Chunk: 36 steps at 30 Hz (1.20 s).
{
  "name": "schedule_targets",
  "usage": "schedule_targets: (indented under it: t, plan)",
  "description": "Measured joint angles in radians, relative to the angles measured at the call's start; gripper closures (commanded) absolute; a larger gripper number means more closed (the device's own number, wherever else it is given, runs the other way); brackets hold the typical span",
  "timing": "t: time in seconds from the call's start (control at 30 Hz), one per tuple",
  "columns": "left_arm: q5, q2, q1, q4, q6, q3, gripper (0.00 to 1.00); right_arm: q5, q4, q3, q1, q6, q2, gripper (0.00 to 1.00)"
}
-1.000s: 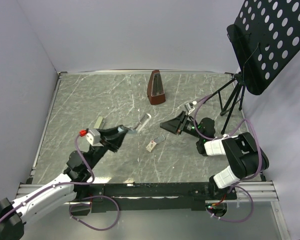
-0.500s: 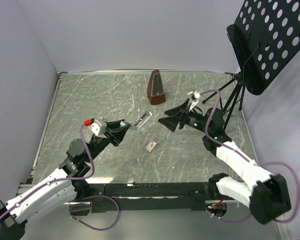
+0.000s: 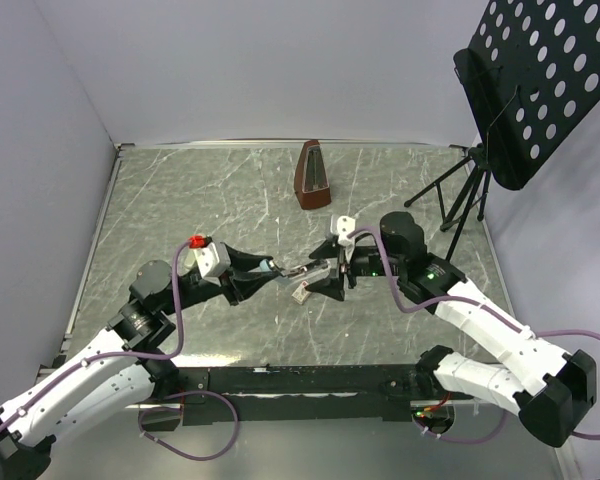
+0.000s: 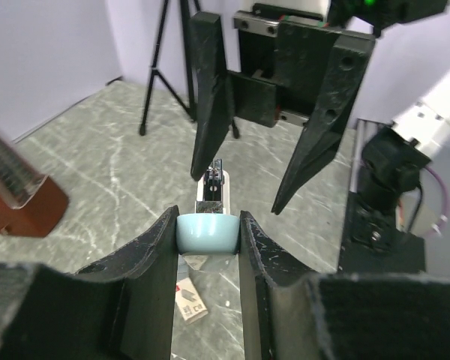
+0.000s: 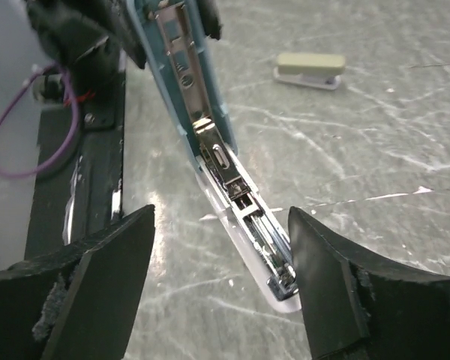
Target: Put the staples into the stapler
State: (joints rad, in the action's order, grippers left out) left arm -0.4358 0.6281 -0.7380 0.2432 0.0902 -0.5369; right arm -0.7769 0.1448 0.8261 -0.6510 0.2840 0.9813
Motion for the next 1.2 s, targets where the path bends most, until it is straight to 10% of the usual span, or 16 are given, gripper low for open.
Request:
schedule_targets:
  t: [0.6,0.83,1.03,1.2]
  plan:
    - [-0.153,0.009,0.0,-0.055,-0.027,-0.03,0.99,-0.013,0.169,0.149,-0.127,0.151,0.155,0.56]
    - [-0.169,0.009,0.002,-0.082,-0.047,-0.03,0.98,-0.039,0.187,0.157,-0.135,0.151,0.184,0.97]
    - [-0.154,-0.002,0.003,-0.097,-0.033,-0.033,0.68,-0.052,0.183,0.158,-0.142,0.182,0.184,1.0]
    - [-0.048,-0.05,-0.001,-0.135,-0.036,-0.036,0.18,-0.043,0.156,0.158,-0.144,0.154,0.188,1.0]
